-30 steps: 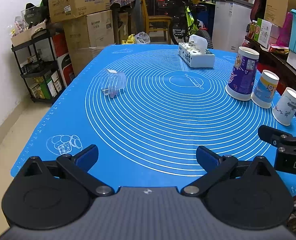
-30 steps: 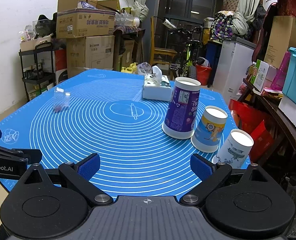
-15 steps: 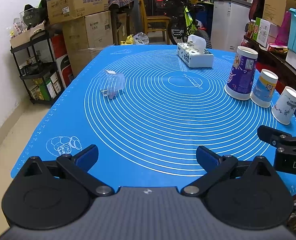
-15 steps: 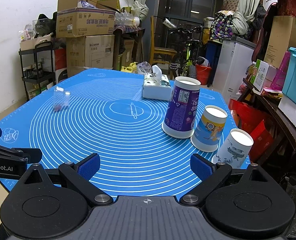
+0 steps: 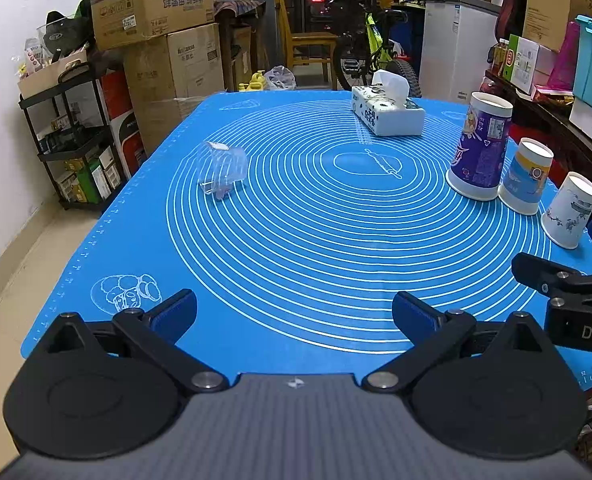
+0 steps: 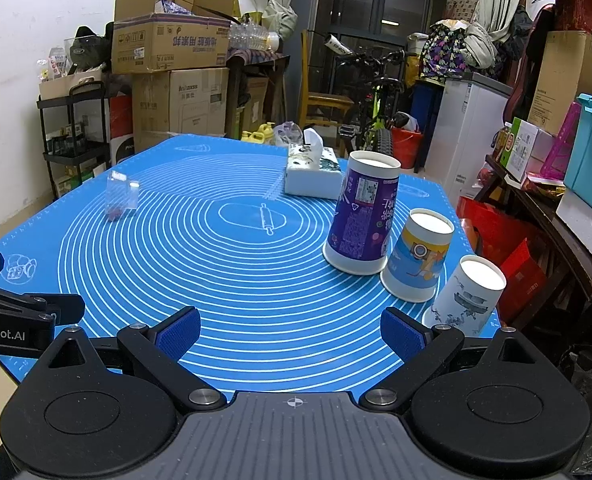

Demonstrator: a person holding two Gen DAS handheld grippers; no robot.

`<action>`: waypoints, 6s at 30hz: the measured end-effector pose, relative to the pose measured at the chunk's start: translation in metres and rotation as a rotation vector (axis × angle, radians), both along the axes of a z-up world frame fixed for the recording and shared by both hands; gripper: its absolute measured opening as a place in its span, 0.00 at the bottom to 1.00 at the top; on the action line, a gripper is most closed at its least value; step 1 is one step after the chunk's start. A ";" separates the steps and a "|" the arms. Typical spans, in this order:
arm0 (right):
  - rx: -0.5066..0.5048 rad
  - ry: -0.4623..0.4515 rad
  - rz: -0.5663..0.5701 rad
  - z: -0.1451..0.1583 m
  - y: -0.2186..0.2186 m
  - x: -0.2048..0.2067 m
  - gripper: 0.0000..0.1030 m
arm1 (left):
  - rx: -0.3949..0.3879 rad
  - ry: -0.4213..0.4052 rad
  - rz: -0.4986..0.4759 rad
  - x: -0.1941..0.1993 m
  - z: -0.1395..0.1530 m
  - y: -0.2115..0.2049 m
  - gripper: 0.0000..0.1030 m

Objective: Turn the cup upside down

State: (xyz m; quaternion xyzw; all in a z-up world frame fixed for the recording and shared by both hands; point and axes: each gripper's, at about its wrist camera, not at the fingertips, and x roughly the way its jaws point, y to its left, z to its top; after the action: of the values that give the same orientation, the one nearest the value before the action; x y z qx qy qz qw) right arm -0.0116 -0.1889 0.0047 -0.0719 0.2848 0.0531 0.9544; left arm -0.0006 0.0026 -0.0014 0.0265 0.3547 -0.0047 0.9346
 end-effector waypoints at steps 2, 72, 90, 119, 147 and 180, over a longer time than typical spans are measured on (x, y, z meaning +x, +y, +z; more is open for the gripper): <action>0.000 0.000 0.000 0.001 0.001 0.000 0.94 | 0.000 0.000 0.000 0.000 0.000 0.000 0.99; 0.023 0.052 -0.086 -0.032 0.017 0.093 0.94 | 0.146 0.020 -0.412 0.232 -0.048 0.094 0.69; 0.047 0.015 -0.103 -0.012 -0.005 0.072 0.94 | 0.060 0.009 -0.369 0.163 -0.013 0.030 0.68; 0.105 0.056 -0.151 -0.022 -0.071 0.045 0.94 | 0.027 0.094 -0.231 0.096 -0.046 -0.086 0.71; 0.125 0.068 -0.112 0.012 -0.056 0.048 0.94 | 0.017 0.017 -0.209 0.066 0.000 -0.066 0.92; 0.615 0.638 -0.174 -0.045 0.001 0.165 0.74 | -0.041 0.010 0.050 0.089 -0.019 0.049 0.94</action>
State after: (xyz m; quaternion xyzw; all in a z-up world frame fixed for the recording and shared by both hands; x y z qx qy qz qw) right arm 0.1535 -0.1876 -0.0406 0.2593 0.5406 0.0744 0.7968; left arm 0.0885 0.0517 -0.0207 -0.0017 0.3598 0.0110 0.9330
